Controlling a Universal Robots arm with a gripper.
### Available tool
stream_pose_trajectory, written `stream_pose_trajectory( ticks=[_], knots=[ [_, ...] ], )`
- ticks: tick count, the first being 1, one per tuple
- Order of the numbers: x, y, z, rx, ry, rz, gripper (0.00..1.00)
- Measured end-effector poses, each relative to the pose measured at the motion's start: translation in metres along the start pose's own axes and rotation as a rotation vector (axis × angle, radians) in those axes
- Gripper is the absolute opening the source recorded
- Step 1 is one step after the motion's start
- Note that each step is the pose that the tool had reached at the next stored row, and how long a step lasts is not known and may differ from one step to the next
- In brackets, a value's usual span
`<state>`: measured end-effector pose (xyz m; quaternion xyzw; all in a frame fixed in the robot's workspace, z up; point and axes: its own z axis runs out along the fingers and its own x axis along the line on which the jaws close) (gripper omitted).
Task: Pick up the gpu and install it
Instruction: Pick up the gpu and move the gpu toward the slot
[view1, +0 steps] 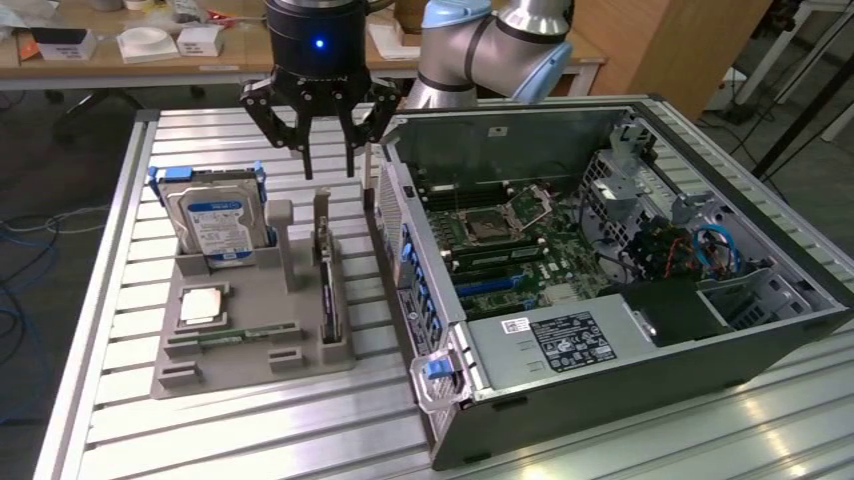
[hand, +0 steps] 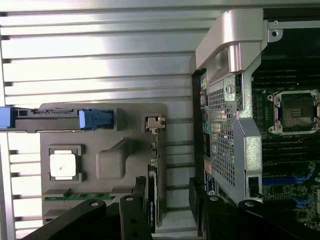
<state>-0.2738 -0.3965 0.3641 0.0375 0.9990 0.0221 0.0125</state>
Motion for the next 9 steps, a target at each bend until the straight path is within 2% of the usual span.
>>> stream_pose_trajectory(
  ticks=[5, 9],
  knots=[
    [0.0, -0.0001, 0.0009, 0.0, 0.0, 0.0, 0.47],
    [0.0001, -0.0002, 0.0057, -0.0001, -0.0001, 0.0, 0.47]
  ],
)
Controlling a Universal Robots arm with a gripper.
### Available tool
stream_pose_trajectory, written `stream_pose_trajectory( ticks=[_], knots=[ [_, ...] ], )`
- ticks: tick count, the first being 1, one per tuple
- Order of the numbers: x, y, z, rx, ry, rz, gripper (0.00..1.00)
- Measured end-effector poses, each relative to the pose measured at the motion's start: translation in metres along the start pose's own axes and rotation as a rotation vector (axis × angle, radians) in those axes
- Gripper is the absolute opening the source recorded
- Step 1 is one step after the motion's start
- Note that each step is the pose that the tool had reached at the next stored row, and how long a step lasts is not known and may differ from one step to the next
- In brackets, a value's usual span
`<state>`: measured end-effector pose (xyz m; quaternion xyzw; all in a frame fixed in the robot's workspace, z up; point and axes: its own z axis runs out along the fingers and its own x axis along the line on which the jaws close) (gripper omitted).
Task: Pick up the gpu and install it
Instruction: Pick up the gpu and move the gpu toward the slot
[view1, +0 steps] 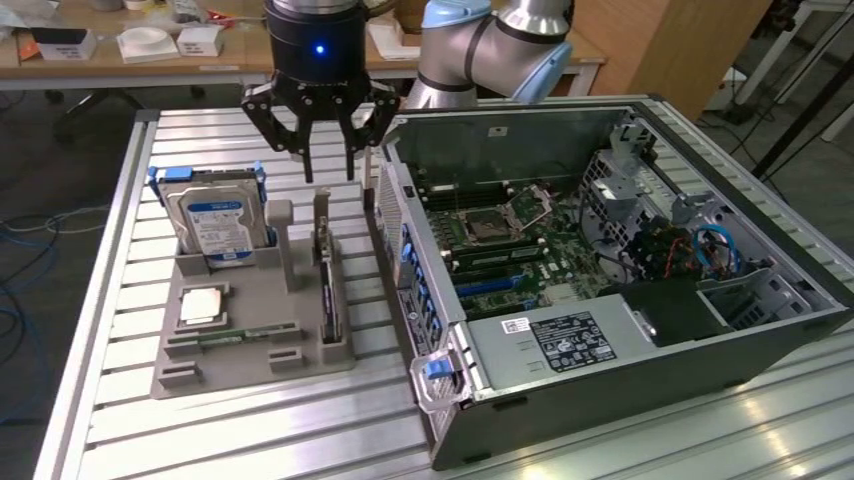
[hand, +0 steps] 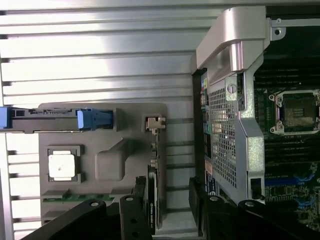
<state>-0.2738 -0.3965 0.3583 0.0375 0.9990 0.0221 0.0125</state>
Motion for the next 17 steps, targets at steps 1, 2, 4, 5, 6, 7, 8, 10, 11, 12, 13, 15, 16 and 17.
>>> stream_pose_trajectory(
  ticks=[1, 2, 4, 5, 6, 7, 8, 10, 11, 12, 13, 15, 16, 17],
  knots=[
    [0.0, -0.0001, 0.0018, 0.0, 0.0, 0.0, 0.47],
    [0.0, -0.0002, 0.0036, 0.0, 0.0, 0.0, 0.47],
    [0.0, -0.0003, 0.0073, 0.0001, 0.0, 0.0, 0.47],
    [0.0, -0.0004, 0.009, 0.0001, 0.0001, 0.0, 0.47],
    [0.0, -0.0005, 0.0108, 0.0002, 0.0001, 0.0, 0.47],
    [0.0, -0.0006, 0.0126, 0.0001, 0.0001, 0.0, 0.47],
    [0.0, -0.0007, 0.0144, 0.0001, 0.0, 0.0, 0.47],
    [0.0, -0.0008, 0.0182, 0.0, 0.0001, 0.0, 0.47],
    [0.0, -0.0009, 0.02, 0.0, 0.0, 0.0, 0.47],
    [0.001, -0.001, 0.0218, 0.0, 0.0001, 0.0, 0.47],
    [0.001, -0.0011, 0.0236, 0.0001, 0.0, 0.0, 0.47],
    [0.001, -0.0012, 0.0272, 0.0001, 0.0001, 0.0, 0.47],
    [0.001, -0.0013, 0.029, 0.0001, 0.0001, 0.0, 0.47],
    [0.001, -0.0014, 0.0309, 0.0001, 0.0001, 0.0, 0.47]
  ],
)
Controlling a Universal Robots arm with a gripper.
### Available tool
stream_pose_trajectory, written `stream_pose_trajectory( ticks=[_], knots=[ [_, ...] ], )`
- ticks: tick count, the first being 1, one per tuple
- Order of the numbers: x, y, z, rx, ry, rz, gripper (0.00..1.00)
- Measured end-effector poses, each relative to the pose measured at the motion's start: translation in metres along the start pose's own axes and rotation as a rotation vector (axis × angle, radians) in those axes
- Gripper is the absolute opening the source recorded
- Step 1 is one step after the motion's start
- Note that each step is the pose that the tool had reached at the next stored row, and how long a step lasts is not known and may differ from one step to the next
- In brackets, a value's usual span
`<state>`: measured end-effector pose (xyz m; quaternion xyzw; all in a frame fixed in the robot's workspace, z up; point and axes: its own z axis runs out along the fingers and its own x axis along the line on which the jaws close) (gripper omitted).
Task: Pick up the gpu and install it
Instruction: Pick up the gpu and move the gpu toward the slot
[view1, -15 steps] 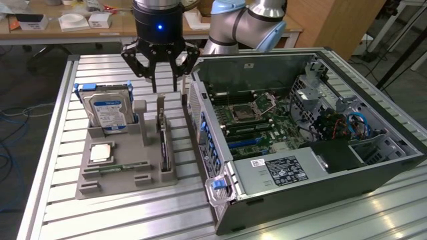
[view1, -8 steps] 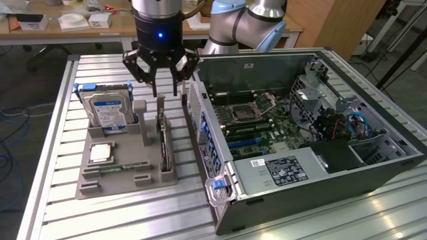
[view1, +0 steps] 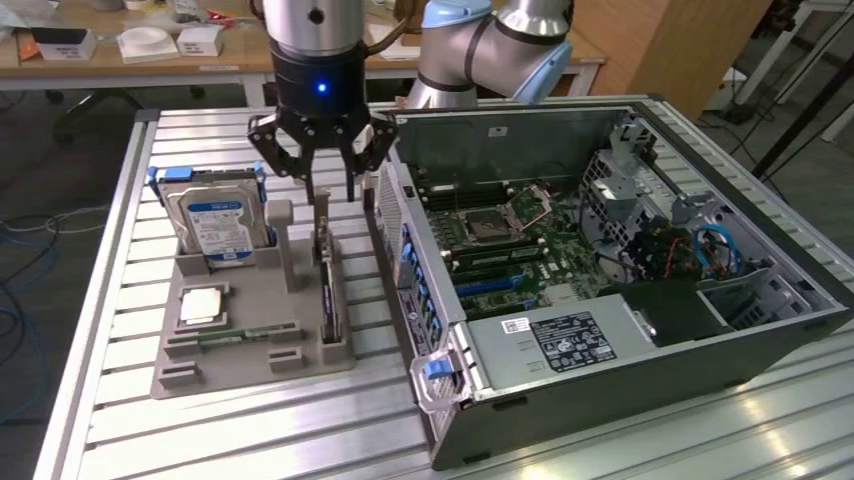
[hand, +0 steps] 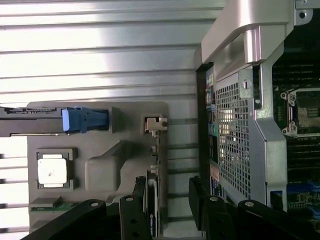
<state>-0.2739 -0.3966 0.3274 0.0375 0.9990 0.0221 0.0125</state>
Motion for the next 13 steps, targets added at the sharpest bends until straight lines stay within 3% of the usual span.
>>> stream_pose_trajectory(
  ticks=[5, 13],
  knots=[
    [0.0, -0.0019, 0.0084, 0.0001, 0.0001, 0.0, 0.47],
    [0.002, -0.0264, 0.0197, -0.0002, -0.0001, 0.0, 0.47]
  ],
)
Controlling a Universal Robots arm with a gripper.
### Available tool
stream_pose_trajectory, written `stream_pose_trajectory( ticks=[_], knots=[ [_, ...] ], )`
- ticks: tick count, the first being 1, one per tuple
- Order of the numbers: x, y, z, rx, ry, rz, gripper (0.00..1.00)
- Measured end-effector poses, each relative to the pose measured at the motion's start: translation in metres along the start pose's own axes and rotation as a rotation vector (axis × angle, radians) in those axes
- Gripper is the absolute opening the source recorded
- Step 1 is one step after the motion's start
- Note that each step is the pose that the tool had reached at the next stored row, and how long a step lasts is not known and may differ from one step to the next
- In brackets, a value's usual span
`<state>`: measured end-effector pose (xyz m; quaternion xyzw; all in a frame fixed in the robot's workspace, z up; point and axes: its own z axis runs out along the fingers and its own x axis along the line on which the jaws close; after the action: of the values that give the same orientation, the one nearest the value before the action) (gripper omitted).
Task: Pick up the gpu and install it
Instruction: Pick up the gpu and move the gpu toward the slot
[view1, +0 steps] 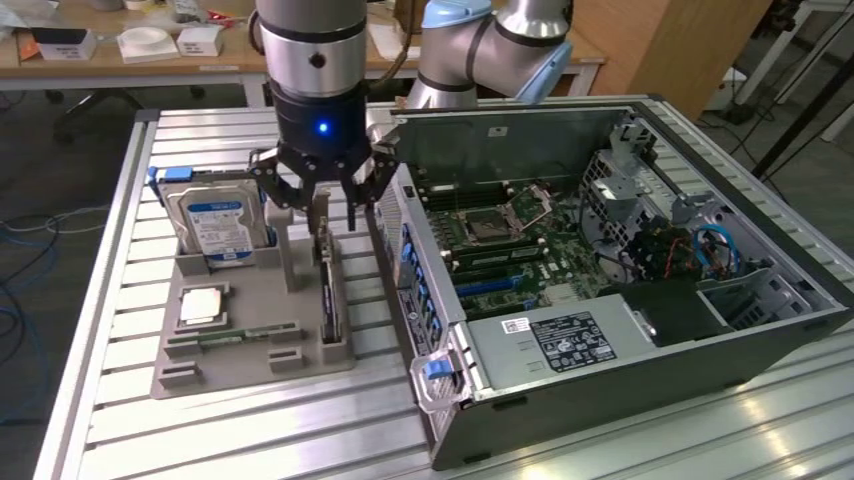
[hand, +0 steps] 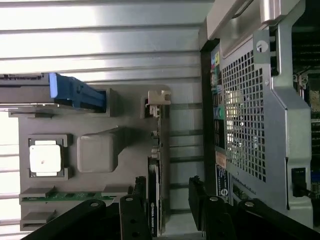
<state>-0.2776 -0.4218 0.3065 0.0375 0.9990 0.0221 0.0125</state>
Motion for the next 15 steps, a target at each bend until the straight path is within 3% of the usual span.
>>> stream_pose_trajectory(
  ticks=[7, 15],
  knots=[
    [0.008, -0.014, 0.0119, 0.0, 0.0, 0.0, 0.47],
    [0.008, -0.0203, 0.0263, 0.0001, 0.0001, 0.0, 0.47]
  ],
)
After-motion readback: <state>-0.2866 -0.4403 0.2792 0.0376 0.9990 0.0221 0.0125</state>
